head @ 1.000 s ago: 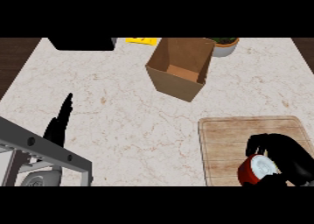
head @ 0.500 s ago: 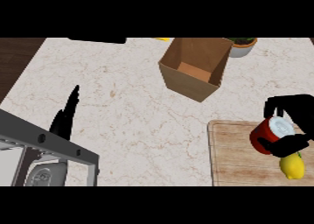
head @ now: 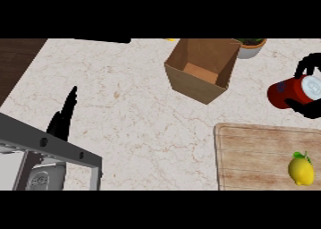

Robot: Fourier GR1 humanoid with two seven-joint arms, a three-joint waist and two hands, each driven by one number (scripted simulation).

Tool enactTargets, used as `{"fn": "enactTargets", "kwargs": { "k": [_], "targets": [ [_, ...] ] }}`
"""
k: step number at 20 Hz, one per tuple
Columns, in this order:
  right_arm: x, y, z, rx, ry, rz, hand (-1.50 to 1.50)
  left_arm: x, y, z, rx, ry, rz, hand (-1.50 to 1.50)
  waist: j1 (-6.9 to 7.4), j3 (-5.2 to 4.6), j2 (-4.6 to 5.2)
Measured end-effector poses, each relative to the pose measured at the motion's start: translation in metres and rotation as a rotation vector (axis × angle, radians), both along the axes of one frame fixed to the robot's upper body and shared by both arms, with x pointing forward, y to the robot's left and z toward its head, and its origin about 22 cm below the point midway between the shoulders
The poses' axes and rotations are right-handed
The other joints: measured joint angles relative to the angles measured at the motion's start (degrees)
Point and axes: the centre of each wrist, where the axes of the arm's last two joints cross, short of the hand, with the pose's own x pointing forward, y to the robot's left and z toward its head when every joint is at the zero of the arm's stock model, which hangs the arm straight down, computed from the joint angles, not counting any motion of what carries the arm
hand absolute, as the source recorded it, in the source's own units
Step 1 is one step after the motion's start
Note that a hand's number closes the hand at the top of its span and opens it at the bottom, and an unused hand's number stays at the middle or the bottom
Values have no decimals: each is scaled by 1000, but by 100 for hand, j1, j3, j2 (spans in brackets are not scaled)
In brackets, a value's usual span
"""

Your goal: Pick the can from the cutting board and place it in the cardboard box

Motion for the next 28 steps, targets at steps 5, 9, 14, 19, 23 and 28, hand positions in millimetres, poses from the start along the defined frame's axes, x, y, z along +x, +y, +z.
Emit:
{"fn": "enactTargets", "kwargs": {
  "k": [5,9,14,19,23,28],
  "targets": [
    [30,4,19,70,-73,152,150,-2,11,-1,-4,1,22,0,-110,41,0],
    [55,25,30,142,-42,254,150,-6,17,-3,6,11,30,0,-195,57,-33],
    [83,71,32,250,24,315,150,-10,23,-5,8,18,29,0,-272,75,-56],
    [107,122,47,334,82,322,150,-9,26,-5,14,12,47,0,-280,91,-47],
    [119,166,42,368,152,316,150,-9,29,-4,17,9,42,0,-286,84,-31],
    [128,204,39,376,209,310,150,-8,27,-3,20,14,35,0,-256,84,-9]
  ]
}}
